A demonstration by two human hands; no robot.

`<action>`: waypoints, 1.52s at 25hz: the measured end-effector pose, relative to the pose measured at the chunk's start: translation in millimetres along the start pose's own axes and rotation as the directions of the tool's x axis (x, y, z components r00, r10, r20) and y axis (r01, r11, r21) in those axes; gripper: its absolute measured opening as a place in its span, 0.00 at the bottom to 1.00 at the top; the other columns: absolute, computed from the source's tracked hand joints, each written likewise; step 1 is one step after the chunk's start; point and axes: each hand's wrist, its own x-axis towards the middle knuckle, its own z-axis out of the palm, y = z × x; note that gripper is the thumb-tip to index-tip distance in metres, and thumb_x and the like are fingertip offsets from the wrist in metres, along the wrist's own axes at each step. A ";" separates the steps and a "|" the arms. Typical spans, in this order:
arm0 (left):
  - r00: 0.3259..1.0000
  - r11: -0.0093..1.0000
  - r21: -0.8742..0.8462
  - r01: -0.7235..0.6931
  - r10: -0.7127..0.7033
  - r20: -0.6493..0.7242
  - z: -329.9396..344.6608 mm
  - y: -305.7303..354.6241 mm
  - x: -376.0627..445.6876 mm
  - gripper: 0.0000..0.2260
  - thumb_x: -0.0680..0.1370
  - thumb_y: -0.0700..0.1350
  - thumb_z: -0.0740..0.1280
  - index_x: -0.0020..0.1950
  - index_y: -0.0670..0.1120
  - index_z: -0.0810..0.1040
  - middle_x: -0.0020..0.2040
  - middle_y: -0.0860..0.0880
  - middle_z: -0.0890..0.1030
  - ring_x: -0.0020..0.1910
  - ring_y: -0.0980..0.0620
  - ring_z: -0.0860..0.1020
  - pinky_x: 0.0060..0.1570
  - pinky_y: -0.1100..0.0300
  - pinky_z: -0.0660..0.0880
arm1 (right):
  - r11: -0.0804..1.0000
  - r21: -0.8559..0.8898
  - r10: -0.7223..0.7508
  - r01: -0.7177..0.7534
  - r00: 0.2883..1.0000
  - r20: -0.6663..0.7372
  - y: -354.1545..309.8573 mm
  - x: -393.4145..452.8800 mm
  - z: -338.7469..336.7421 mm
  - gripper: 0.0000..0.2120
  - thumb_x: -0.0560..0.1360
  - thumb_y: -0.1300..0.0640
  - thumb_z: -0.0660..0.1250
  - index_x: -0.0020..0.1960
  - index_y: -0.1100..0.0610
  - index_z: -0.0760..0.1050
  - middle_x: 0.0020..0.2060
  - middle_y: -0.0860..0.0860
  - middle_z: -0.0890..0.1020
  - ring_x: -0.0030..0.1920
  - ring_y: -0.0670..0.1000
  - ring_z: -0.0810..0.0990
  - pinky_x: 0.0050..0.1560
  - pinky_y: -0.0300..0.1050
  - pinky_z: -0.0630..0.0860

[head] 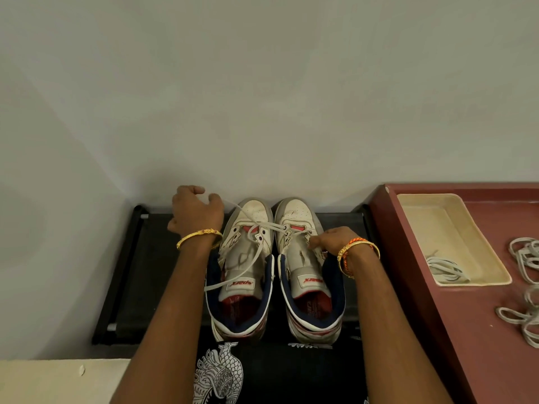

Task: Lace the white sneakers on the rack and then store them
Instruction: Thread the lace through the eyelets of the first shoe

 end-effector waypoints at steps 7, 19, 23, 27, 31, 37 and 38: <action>0.743 0.583 0.527 -0.618 0.215 0.634 54.2 8.8 -41.9 0.12 0.76 0.52 0.65 0.59 0.58 0.77 0.67 0.48 0.69 0.69 0.45 0.61 0.69 0.41 0.51 | 1.000 -0.004 -0.002 0.002 1.000 0.013 -3.0 -1.9 1.4 0.14 0.72 0.62 0.70 0.57 0.65 0.75 0.40 0.53 0.76 0.34 0.48 0.73 0.29 0.38 0.68; 0.736 0.640 0.445 -0.626 0.297 0.608 60.2 0.4 -26.1 0.21 0.76 0.41 0.65 0.68 0.50 0.66 0.62 0.48 0.75 0.65 0.46 0.70 0.69 0.42 0.52 | 0.999 -0.029 -0.036 0.036 0.999 0.006 -1.8 0.2 1.3 0.10 0.72 0.63 0.69 0.52 0.65 0.78 0.37 0.52 0.76 0.35 0.47 0.73 0.31 0.38 0.69; 0.678 0.518 0.484 -0.706 0.297 0.672 65.0 3.2 -26.9 0.22 0.76 0.40 0.64 0.69 0.51 0.66 0.62 0.48 0.76 0.67 0.44 0.66 0.69 0.42 0.53 | 0.991 -0.052 -0.124 0.121 0.991 -0.049 0.6 4.2 -1.7 0.03 0.73 0.63 0.69 0.41 0.60 0.77 0.40 0.54 0.78 0.39 0.49 0.75 0.38 0.41 0.73; 0.712 0.844 0.241 -0.479 0.213 0.669 54.9 10.2 -24.4 0.12 0.78 0.41 0.61 0.59 0.51 0.75 0.47 0.51 0.82 0.56 0.50 0.75 0.63 0.51 0.65 | 0.941 0.134 -0.286 0.312 0.941 -0.183 -11.8 -1.8 -4.0 0.06 0.75 0.62 0.66 0.40 0.56 0.75 0.38 0.53 0.80 0.34 0.46 0.75 0.33 0.38 0.73; 0.732 0.972 -0.235 -0.021 0.175 0.659 17.5 49.6 -32.6 0.09 0.80 0.36 0.60 0.54 0.40 0.80 0.46 0.44 0.83 0.45 0.52 0.80 0.44 0.67 0.75 | 0.834 0.366 -0.377 0.413 0.911 -0.169 -37.8 -30.6 -4.1 0.05 0.76 0.63 0.64 0.42 0.57 0.77 0.39 0.52 0.83 0.38 0.47 0.80 0.39 0.39 0.77; 0.654 0.893 -0.448 -0.030 0.357 0.667 -33.4 98.6 -54.6 0.12 0.81 0.41 0.58 0.55 0.46 0.81 0.52 0.52 0.83 0.48 0.63 0.81 0.43 0.71 0.76 | 0.792 0.455 -0.521 0.407 0.839 0.158 -60.2 -64.0 15.9 0.03 0.76 0.61 0.65 0.47 0.55 0.76 0.38 0.50 0.84 0.47 0.48 0.82 0.51 0.45 0.73; 0.663 0.890 -0.453 -0.060 0.375 0.649 -38.8 101.5 -54.6 0.12 0.81 0.41 0.58 0.56 0.47 0.80 0.53 0.55 0.83 0.46 0.67 0.79 0.37 0.77 0.73 | 0.766 0.460 -0.556 0.449 0.821 0.126 -63.4 -68.9 15.3 0.04 0.76 0.61 0.65 0.46 0.54 0.77 0.37 0.50 0.83 0.44 0.48 0.81 0.50 0.45 0.72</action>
